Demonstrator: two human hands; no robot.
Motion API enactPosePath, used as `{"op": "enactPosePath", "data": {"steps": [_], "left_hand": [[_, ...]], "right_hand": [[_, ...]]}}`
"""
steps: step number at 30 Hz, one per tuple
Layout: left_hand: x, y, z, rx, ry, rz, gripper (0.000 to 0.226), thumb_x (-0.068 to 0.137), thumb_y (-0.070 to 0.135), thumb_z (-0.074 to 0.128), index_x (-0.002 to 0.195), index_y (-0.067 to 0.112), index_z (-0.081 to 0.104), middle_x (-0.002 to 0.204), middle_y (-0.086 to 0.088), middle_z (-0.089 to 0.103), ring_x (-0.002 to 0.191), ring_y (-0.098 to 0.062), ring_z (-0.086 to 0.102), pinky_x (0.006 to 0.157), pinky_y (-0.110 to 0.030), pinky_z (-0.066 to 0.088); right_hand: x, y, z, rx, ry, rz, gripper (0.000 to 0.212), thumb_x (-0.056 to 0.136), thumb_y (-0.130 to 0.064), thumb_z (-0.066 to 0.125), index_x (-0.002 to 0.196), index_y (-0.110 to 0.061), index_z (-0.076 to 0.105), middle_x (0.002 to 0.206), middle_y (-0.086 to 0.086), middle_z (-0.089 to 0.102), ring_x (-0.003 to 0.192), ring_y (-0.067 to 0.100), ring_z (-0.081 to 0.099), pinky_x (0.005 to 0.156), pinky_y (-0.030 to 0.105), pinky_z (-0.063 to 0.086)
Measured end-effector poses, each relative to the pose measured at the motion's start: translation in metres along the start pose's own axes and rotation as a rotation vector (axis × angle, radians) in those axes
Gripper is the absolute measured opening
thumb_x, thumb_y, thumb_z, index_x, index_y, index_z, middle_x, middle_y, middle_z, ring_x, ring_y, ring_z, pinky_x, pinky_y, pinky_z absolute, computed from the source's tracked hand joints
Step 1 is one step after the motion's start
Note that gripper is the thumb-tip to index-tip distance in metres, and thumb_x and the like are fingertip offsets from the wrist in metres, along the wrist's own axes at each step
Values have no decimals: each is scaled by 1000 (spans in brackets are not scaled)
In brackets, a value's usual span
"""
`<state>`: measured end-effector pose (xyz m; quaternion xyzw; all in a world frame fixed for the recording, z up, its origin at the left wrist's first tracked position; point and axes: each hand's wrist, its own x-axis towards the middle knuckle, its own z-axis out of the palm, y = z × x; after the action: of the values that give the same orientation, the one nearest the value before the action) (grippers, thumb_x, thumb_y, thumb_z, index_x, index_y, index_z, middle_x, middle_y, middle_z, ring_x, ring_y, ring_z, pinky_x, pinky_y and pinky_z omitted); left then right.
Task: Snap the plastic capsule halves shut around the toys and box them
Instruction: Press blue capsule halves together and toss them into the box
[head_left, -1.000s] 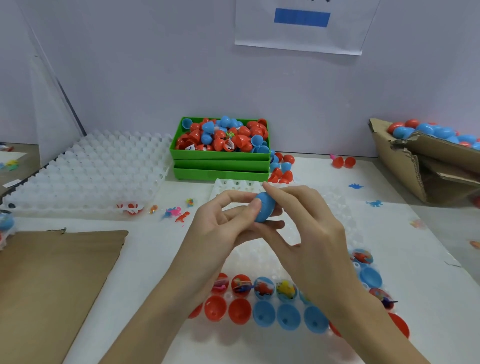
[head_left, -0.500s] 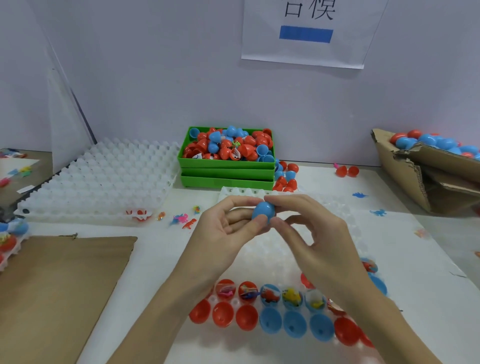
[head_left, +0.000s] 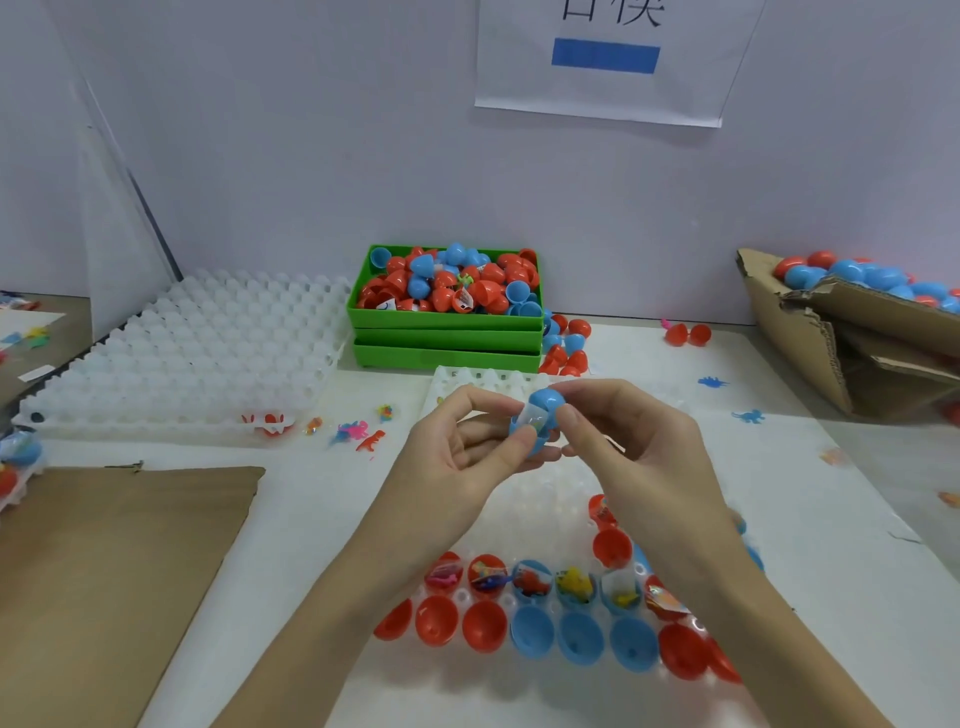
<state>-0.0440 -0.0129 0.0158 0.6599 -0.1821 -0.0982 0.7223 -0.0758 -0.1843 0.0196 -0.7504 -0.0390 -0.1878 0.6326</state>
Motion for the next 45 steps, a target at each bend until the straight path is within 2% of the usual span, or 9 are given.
{"op": "enactPosePath", "data": {"steps": [5,14,19,24,28,32,35,39,45], "left_hand": [[-1,1,3,37,90,43,18,98,10,69,114,8,60,103,-5,81,93,-19,79,82,-18,58],[-3,-2,3,275,147,269,9,101,14,67,97,19,61,85,0,79,87,-17,78,75,-30,63],[-5,-4,5,274,206,314,5,101,12,67,97,14,68,86,4,79,79,-16,78,69,-23,61],[-3,0,0,85,231,149,7,89,12,80,94,15,81,100,6,81,82,-18,80,80,-30,65],[-3,0,-4,-71,278,64,13,81,10,86,91,16,80,91,-7,81,84,-27,80,79,-31,64],[-2,0,-2,-5,265,150,12,87,8,82,95,12,75,87,-7,81,80,-26,81,74,-25,63],[-3,2,-3,24,194,201,10,93,8,75,102,12,77,96,-3,82,90,-21,80,81,-28,64],[-4,4,-2,42,64,233,26,97,8,68,123,9,73,115,1,79,110,-15,75,94,-26,59],[-4,4,-3,119,103,324,36,89,14,75,124,14,72,118,7,78,114,-11,73,97,-23,57]], "right_hand": [[-4,4,5,-95,-30,-85,21,96,-15,71,114,-26,74,108,-10,75,101,15,73,84,28,61],[-8,4,12,-12,8,-108,21,96,-13,70,115,-21,74,108,-9,76,98,16,75,84,25,61],[-9,3,15,1,20,-106,22,94,-15,72,115,-23,74,108,-12,75,102,13,74,85,21,59],[-11,5,19,-18,32,-160,25,95,-10,71,117,-21,72,113,-8,74,106,14,72,87,21,58],[-14,7,22,-61,16,-211,26,94,-7,72,117,-19,71,113,-5,71,107,17,71,87,22,58],[-14,6,22,-68,41,-213,24,94,-11,72,116,-20,72,111,-7,72,105,16,71,85,22,58],[-12,3,19,-51,57,-212,24,93,-16,73,116,-21,72,111,-7,73,105,15,72,85,20,58],[-10,-1,14,-50,82,-235,25,92,-13,74,116,-20,71,111,-6,74,105,16,72,86,18,57],[-8,-7,9,-45,40,-280,25,94,-10,72,119,-14,71,112,-5,74,107,19,72,88,19,57]]}}
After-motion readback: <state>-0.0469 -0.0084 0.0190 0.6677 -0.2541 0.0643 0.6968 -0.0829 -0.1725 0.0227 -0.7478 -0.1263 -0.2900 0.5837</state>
